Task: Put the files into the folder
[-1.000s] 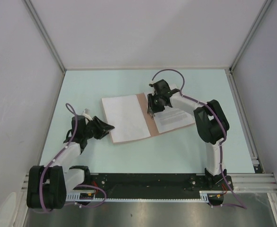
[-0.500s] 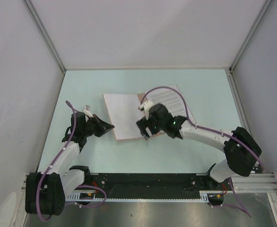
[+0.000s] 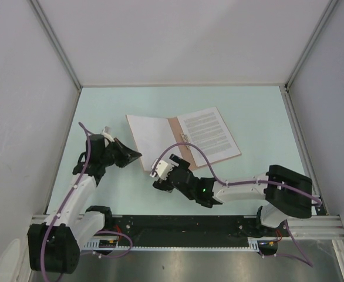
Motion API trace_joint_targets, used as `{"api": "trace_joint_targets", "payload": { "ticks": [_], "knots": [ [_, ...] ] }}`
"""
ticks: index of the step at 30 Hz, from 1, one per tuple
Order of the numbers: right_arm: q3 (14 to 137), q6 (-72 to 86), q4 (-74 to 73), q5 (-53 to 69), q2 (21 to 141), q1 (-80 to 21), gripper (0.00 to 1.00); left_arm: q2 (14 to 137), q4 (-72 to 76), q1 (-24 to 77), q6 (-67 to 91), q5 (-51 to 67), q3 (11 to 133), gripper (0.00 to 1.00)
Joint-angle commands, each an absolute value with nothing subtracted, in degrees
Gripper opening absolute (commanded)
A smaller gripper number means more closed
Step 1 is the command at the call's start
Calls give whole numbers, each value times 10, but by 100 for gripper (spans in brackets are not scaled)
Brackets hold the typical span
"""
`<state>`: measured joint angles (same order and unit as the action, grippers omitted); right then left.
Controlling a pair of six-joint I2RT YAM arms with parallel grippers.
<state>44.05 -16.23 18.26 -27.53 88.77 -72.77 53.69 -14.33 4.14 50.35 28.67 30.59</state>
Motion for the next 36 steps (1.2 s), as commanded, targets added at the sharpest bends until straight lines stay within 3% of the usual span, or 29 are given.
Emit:
{"api": "trace_joint_targets", "payload": {
  "ticks": [1, 7, 8, 10, 11, 13, 14, 18, 19, 20, 30, 36],
  "knots": [
    [455, -192, 318, -340, 925, -746, 92, 513, -170, 49, 522, 287, 346, 0],
    [456, -159, 360, -389, 940, -748, 77, 507, -177, 57, 528, 288, 359, 0],
    [457, -151, 361, -386, 939, -743, 70, 506, -178, 59, 526, 287, 363, 1],
    [456, -95, 346, -361, 934, -727, 51, 504, -190, 62, 512, 276, 372, 11],
    [456, -71, 325, -327, 931, -717, 27, 500, -190, 62, 504, 273, 381, 27],
    [455, -24, 308, -288, 921, -680, 11, 495, -213, 62, 477, 248, 399, 38],
    [455, 5, 295, -271, 918, -671, 1, 488, -221, 62, 468, 240, 416, 49],
    [454, 73, 264, -234, 891, -612, 0, 470, -271, 62, 426, 190, 466, 73],
    [452, 110, 248, -208, 876, -595, 0, 468, -277, 62, 413, 178, 481, 90],
    [444, 126, 243, -196, 868, -580, 0, 463, -288, 62, 407, 171, 487, 94],
    [304, 401, 281, 32, 736, -310, 0, 461, -269, 62, 397, 190, 468, 94],
    [213, 546, 322, 190, 722, -74, 0, 464, -256, 63, 402, 199, 454, 94]
  ]
}}
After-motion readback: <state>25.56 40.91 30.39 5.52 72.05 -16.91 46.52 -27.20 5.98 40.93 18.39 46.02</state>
